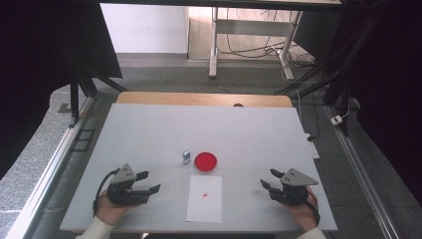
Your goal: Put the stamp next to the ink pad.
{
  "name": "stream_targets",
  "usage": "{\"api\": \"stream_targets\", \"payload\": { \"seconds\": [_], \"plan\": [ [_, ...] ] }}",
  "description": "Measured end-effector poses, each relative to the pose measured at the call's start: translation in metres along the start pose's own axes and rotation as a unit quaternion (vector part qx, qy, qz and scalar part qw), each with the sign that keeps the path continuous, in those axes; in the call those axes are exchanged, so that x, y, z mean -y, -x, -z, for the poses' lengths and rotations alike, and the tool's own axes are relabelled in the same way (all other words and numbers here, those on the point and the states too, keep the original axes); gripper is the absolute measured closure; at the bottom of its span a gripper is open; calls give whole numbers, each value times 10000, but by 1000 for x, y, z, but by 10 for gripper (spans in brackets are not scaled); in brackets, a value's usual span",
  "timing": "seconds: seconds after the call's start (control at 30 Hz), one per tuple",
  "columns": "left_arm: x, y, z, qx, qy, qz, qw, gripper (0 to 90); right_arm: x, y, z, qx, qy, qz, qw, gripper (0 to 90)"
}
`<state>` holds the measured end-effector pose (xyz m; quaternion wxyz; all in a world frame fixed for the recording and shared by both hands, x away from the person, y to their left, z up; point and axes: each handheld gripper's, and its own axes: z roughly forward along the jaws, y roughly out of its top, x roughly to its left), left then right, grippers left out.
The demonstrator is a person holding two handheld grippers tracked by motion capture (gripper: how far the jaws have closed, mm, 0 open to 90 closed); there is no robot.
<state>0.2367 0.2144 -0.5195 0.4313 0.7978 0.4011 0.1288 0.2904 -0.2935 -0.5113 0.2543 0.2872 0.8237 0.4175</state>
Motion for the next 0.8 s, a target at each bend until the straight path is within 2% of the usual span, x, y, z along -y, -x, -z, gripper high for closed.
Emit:
{"api": "stream_targets", "payload": {
  "seconds": [0.23, 0.47, 0.8],
  "plan": [
    [10, 5, 6, -58, -76, -123, 9999, 314, 1, 1, -1, -7, -39, -33, 10000, 447],
    [11, 8, 4, -59, -118, -237, 9996, 314, 2, 3, 0, 26, -47, -66, 10000, 446],
    [11, 7, 2, -97, -161, -275, 9994, 314, 1, 3, 0, -48, -25, -38, 10000, 446]
  ]
}}
